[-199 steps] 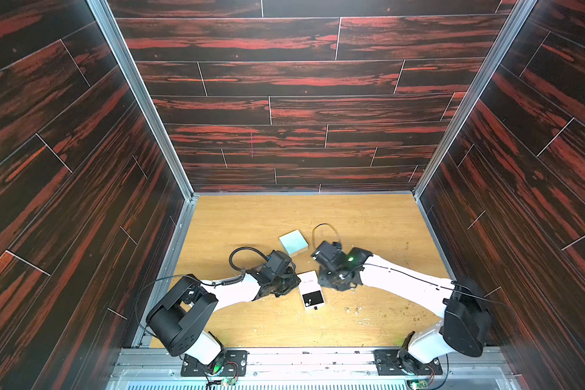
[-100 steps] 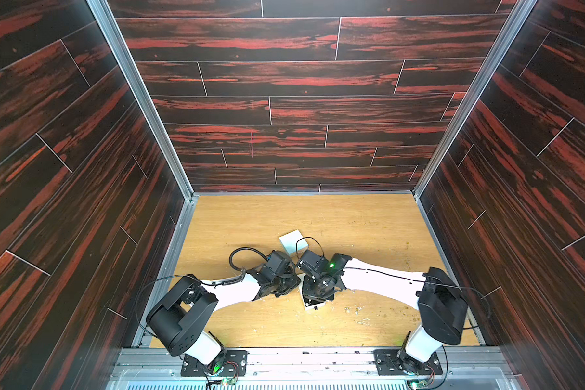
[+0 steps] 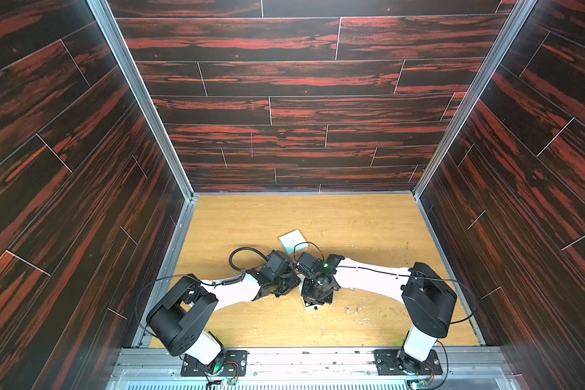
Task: Take out the earrings from the drawer-style jewelry box
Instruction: Pick up the earring from the drawer.
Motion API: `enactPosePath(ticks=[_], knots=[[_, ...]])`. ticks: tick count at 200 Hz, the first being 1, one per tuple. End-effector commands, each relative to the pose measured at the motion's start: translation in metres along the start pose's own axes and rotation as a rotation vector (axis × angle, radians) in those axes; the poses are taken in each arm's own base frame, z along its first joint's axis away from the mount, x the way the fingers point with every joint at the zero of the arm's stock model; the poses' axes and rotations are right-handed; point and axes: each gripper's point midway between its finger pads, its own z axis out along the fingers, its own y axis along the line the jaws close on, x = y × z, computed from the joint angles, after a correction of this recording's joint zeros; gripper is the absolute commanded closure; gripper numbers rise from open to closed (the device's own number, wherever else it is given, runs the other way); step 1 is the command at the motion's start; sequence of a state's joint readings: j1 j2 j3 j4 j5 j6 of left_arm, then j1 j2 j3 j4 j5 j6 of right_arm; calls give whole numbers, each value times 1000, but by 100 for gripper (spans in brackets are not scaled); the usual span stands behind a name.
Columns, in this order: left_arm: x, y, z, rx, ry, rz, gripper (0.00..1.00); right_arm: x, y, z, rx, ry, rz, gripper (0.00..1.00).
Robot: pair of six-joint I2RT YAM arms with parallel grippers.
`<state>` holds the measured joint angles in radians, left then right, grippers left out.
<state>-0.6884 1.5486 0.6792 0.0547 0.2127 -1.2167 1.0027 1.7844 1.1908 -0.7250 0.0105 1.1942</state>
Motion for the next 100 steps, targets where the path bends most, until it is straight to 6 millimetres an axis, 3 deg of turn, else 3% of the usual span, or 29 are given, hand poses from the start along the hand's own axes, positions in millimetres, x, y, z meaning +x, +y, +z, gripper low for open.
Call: enactPosePath(ticks=[1, 100], knots=[[5, 32, 4, -114, 8, -24, 68, -2, 0, 6, 15, 15, 25, 78], [6, 32, 5, -112, 13, -22, 68, -4, 2, 15, 19, 28, 35, 82]])
